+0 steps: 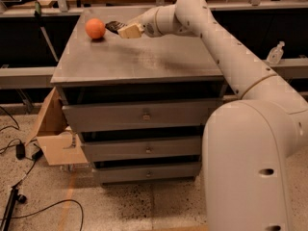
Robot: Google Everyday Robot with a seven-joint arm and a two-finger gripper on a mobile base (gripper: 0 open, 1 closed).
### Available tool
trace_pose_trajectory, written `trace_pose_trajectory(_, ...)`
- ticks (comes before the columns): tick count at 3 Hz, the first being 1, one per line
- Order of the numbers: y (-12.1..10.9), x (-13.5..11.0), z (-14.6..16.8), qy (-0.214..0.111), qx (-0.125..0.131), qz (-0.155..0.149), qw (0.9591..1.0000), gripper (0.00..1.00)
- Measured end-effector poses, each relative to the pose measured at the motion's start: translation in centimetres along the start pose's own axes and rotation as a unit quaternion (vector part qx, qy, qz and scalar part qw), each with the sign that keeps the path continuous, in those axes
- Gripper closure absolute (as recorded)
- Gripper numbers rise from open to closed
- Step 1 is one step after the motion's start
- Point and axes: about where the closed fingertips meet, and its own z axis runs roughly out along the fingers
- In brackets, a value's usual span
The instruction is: Move rxbar chocolate near orange
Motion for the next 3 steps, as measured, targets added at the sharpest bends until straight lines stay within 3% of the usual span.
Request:
trace_pose_trajectory(2,-0.1,0.9,3.1,0.016,-0.007,-0.007,0.9998,1.0)
trace_pose_trajectory(3,0.1,1.2,4.0,0.028,-0.009,-0.012,0.9995,0.82)
